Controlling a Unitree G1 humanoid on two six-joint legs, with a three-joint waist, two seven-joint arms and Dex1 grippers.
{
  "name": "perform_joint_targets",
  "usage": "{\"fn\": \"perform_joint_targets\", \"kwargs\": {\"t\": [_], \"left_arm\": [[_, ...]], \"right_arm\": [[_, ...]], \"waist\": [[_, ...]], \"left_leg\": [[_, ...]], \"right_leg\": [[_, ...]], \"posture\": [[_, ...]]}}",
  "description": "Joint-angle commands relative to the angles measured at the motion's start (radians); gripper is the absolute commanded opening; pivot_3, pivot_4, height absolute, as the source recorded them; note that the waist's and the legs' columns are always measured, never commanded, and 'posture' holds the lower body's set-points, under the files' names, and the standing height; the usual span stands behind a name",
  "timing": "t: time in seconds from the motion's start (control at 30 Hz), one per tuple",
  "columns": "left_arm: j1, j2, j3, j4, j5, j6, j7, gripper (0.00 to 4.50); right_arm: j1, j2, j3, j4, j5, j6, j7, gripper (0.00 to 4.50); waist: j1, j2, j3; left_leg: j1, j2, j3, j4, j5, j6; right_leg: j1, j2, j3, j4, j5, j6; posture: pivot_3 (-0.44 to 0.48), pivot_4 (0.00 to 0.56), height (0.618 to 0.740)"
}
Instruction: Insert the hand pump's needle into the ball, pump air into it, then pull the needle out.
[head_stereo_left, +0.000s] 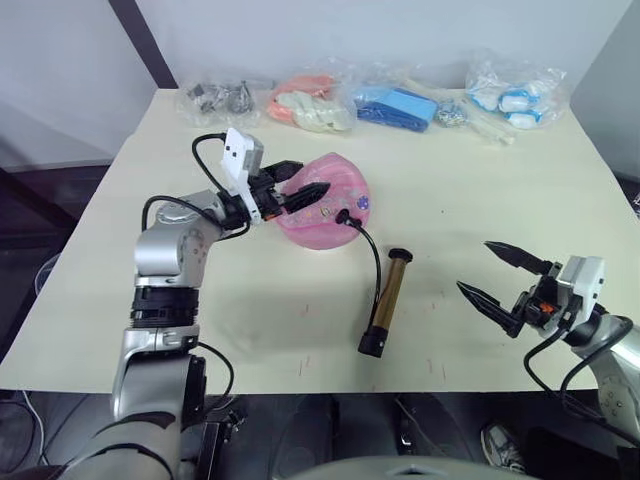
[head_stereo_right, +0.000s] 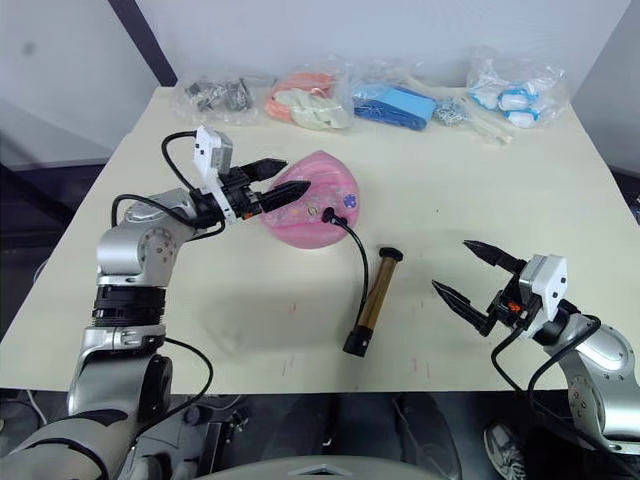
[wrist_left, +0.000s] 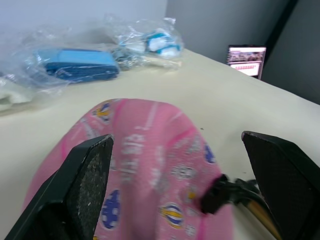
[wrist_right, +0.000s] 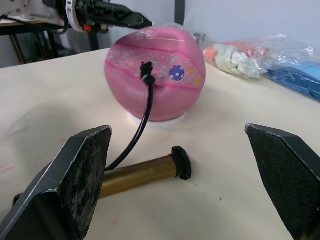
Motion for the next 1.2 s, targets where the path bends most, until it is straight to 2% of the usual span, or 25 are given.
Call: {"fn": "perform_joint_targets", "kwargs": {"t": [0.03, 0.27, 0.37, 0.53, 0.83, 1.03, 1.2], "left_arm": [[0.035, 0.035, 0.021, -0.118, -0.062, 0.048, -0.029, 4.37], [0.192, 0.105, 0.016, -0.390, -0.194, 0.234, -0.009, 4.37], [0.273, 0.134, -0.018, -0.504, -0.199, 0.301, 0.043, 4.37], [0.321, 0.111, -0.087, -0.619, -0.197, 0.408, 0.183, 4.37], [0.362, -0.007, -0.291, -0.738, -0.149, 0.531, 0.415, 4.37], [0.342, -0.118, -0.387, -0.709, -0.087, 0.609, 0.566, 4.37], [0.327, -0.203, -0.456, -0.658, -0.026, 0.647, 0.655, 4.37]], "right_arm": [[0.007, -0.021, -0.036, -0.009, 0.035, -0.023, 0.026, 4.50], [0.024, -0.055, -0.074, 0.012, 0.065, -0.030, 0.071, 4.50], [0.031, -0.061, -0.085, 0.015, 0.073, -0.030, 0.084, 4.50], [0.044, -0.075, -0.094, 0.015, 0.087, -0.030, 0.105, 4.50], [0.109, -0.116, -0.132, -0.010, 0.139, -0.022, 0.178, 4.50], [0.165, -0.154, -0.160, -0.008, 0.164, -0.035, 0.271, 4.50], [0.187, -0.183, -0.178, 0.028, 0.163, -0.059, 0.357, 4.50]], "waist": [[0.000, 0.000, 0.000], [0.000, 0.000, 0.001], [0.000, 0.000, 0.001], [0.004, 0.000, 0.001], [0.004, 0.000, 0.001], [0.004, 0.001, 0.000], [0.006, 0.000, 0.001]], "left_leg": [[0.000, 0.001, 0.000, 0.000, 0.000, 0.000], [0.002, 0.002, 0.002, 0.002, -0.002, 0.003], [0.003, 0.002, 0.002, 0.002, -0.002, 0.003], [0.003, 0.002, 0.002, 0.003, -0.002, 0.004], [0.004, 0.002, 0.004, 0.003, -0.002, 0.004], [0.006, 0.002, 0.007, 0.004, -0.002, 0.005], [0.015, 0.001, 0.010, 0.004, -0.003, 0.006]], "right_leg": [[0.000, 0.000, 0.000, 0.001, 0.000, 0.000], [0.000, 0.000, 0.002, 0.005, 0.000, 0.000], [0.000, 0.000, 0.002, 0.006, 0.000, 0.000], [0.000, 0.000, 0.003, 0.007, 0.000, -0.001], [0.001, 0.000, 0.005, 0.007, 0.001, -0.001], [0.002, 0.001, 0.007, 0.008, 0.001, -0.001], [0.011, 0.002, 0.007, 0.006, 0.001, -0.001]], "posture": [[0.000, 0.150, 0.738], [0.000, 0.150, 0.738], [0.000, 0.150, 0.738], [0.000, 0.150, 0.738], [0.000, 0.150, 0.738], [0.000, 0.150, 0.738], [0.000, 0.150, 0.738]]}}
